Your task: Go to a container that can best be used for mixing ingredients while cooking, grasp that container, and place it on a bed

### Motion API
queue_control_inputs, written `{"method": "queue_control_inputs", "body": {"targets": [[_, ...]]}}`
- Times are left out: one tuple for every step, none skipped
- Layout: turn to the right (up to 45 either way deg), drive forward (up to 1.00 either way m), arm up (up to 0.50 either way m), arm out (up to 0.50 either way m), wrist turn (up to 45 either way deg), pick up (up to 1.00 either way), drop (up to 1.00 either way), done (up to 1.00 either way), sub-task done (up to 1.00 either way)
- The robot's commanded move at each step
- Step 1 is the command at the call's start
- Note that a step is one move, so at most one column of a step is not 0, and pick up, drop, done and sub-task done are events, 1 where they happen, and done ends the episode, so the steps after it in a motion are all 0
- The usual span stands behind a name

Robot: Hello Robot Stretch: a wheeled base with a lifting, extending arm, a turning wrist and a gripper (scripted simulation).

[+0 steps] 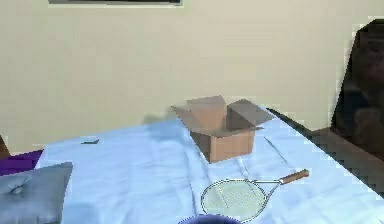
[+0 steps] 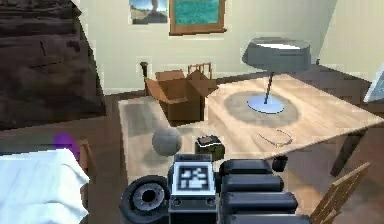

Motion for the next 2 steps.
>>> {"method": "queue_control_inputs", "body": {"targets": [[45.0, 0.00, 0.00, 0.00, 0.0, 0.00, 0.00, 0.00, 0.00], [18.0, 0.00, 0.00, 0.00, 0.0, 0.00, 0.00, 0.00, 0.00]]}}
